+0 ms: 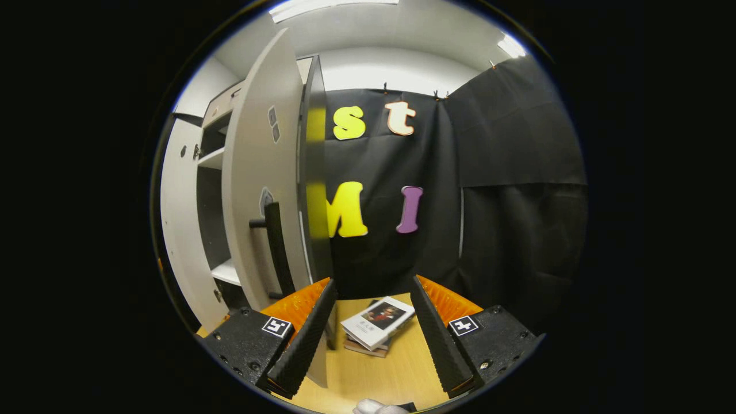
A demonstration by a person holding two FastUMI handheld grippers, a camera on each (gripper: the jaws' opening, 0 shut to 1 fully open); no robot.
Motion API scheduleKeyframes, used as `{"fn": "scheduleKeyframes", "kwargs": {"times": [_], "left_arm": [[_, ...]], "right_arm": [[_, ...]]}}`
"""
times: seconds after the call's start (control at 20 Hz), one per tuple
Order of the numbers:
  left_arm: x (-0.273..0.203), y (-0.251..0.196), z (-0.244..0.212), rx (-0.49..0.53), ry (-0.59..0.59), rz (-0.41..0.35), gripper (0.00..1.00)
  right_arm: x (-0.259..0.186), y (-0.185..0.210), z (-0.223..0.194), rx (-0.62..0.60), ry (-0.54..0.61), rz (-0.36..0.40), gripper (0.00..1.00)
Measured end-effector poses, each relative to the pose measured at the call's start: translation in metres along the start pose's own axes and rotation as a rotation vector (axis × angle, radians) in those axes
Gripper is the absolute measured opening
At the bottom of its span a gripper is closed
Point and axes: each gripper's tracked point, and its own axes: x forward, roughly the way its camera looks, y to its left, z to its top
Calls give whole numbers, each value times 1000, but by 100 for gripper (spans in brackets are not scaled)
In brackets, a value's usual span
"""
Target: Grasp the bottle in the cabinet with the left hand and place it on the coaster, then close the right door with the right hand and the left door with the left hand.
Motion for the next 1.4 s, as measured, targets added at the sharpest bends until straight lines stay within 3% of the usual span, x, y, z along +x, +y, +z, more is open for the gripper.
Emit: {"fn": "scheduleKeyframes", "kwargs": {"times": [0.25,0.55,0.8,1.4], "left_arm": [[-5,-15,5,-5,2,20,96],[-11,-14,6,-8,6,75,96],[-15,-10,7,10,4,99,96],[-24,8,1,-5,-9,107,96]], "right_arm": [[19,34,11,-36,-18,122,82],[19,49,11,-75,-4,147,81],[13,105,0,-47,30,254,81],[23,205,-9,-66,21,373,81]]}}
